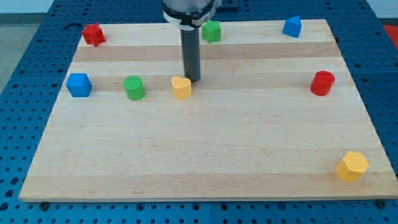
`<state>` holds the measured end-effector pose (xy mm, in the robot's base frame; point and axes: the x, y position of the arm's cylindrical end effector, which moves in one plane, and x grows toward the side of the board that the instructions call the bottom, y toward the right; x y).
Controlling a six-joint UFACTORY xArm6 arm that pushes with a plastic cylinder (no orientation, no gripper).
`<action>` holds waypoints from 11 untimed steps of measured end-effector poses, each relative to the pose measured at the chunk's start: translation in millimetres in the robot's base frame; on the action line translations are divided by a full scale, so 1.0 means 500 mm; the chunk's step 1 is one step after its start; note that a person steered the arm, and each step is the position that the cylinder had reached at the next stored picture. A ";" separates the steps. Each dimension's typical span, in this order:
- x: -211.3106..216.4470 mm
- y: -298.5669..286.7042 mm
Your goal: Move red star right a bit
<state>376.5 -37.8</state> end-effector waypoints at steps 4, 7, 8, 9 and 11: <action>-0.064 -0.084; -0.135 -0.143; -0.159 -0.157; -0.175 -0.173; -0.215 -0.199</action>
<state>269.2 -137.3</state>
